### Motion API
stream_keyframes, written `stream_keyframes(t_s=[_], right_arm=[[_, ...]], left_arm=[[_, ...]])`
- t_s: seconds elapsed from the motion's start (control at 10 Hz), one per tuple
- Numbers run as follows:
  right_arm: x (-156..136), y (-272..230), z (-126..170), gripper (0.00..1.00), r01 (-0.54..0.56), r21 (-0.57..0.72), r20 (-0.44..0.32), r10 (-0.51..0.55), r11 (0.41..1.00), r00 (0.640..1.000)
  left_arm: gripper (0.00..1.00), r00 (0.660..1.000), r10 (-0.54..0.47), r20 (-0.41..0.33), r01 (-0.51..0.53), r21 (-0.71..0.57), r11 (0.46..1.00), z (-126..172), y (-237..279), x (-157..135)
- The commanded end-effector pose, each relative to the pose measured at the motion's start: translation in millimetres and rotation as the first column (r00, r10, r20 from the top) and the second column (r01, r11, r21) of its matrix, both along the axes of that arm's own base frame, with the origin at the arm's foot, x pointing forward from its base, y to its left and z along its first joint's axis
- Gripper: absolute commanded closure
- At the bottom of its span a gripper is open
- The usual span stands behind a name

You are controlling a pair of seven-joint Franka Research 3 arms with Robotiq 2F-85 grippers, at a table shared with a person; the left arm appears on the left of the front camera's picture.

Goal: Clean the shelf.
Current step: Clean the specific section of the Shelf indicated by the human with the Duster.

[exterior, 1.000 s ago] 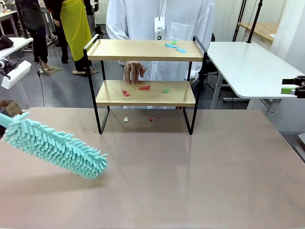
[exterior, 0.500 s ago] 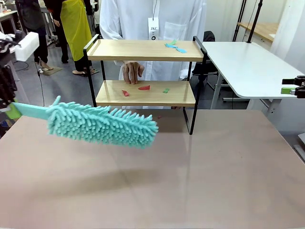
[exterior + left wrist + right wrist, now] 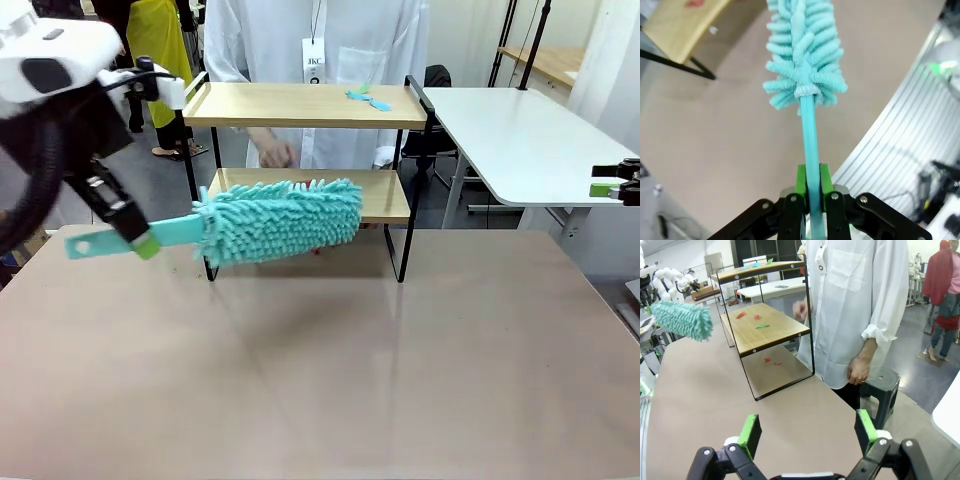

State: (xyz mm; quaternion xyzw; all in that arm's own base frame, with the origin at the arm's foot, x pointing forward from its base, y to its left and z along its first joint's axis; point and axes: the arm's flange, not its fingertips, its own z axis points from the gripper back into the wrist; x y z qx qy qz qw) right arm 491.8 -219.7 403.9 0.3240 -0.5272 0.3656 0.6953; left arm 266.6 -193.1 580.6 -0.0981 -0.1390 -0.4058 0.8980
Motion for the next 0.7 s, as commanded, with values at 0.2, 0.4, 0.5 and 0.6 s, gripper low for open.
stream_keyframes(t_s=[0.2,0.4,0.5,0.6], right_arm=[[0,2,3,0.00,-0.004,-0.005,0.004,0.004,1.000,1.000],[0,2,3,0.00,-0.004,-0.005,0.004,0.004,1.000,1.000],[0,2,3,0.00,-0.004,-0.005,0.004,0.004,1.000,1.000],[0,2,3,0.00,-0.004,-0.005,0.004,0.004,1.000,1.000]], left_arm=[[0.87,1.000,0.024,-0.010,-0.024,-0.053,0.998,-5,-16,1],[0.87,1.000,0.024,-0.010,-0.024,-0.053,0.998,-5,-16,1],[0.87,1.000,0.016,-0.017,-0.017,-0.084,0.996,-11,-27,5],[0.87,0.999,0.031,-0.017,-0.032,-0.074,0.997,-10,-53,7]])
